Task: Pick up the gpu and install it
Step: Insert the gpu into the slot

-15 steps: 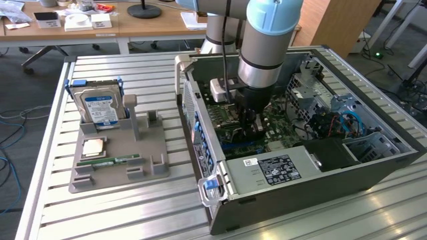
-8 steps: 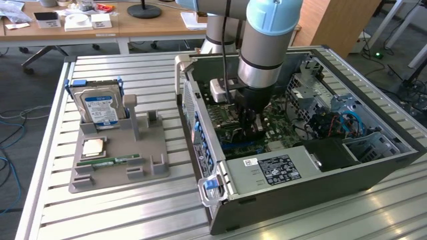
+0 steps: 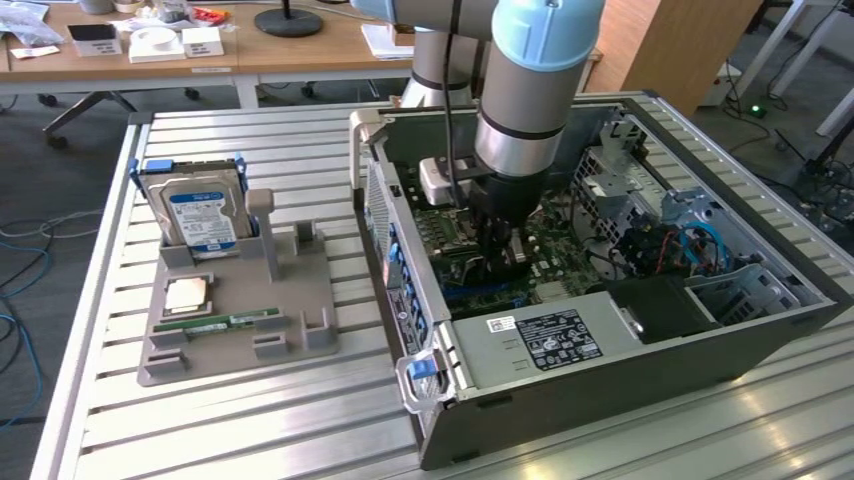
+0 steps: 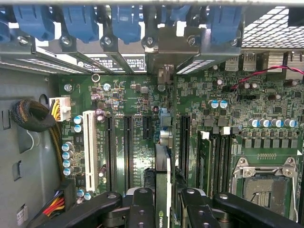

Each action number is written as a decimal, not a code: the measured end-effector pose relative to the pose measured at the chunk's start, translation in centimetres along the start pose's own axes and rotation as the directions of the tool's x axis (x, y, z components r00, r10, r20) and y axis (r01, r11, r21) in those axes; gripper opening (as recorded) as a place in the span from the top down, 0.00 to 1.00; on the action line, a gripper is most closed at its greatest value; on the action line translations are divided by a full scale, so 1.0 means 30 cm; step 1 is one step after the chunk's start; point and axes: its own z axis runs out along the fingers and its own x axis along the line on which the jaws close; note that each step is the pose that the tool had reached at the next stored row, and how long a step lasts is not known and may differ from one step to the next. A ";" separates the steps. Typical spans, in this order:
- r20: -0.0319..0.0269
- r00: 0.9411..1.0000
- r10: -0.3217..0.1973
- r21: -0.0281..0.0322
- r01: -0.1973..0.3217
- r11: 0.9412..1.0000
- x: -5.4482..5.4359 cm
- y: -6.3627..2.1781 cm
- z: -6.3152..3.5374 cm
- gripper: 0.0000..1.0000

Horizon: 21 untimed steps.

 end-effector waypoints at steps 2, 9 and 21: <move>0.000 1.000 0.000 0.000 0.000 1.000 0.000 0.001 0.001 0.74; 0.000 1.000 0.000 0.000 0.000 1.000 0.000 0.003 0.002 0.74; 0.000 1.000 0.000 0.000 0.000 1.000 0.000 0.007 0.005 0.74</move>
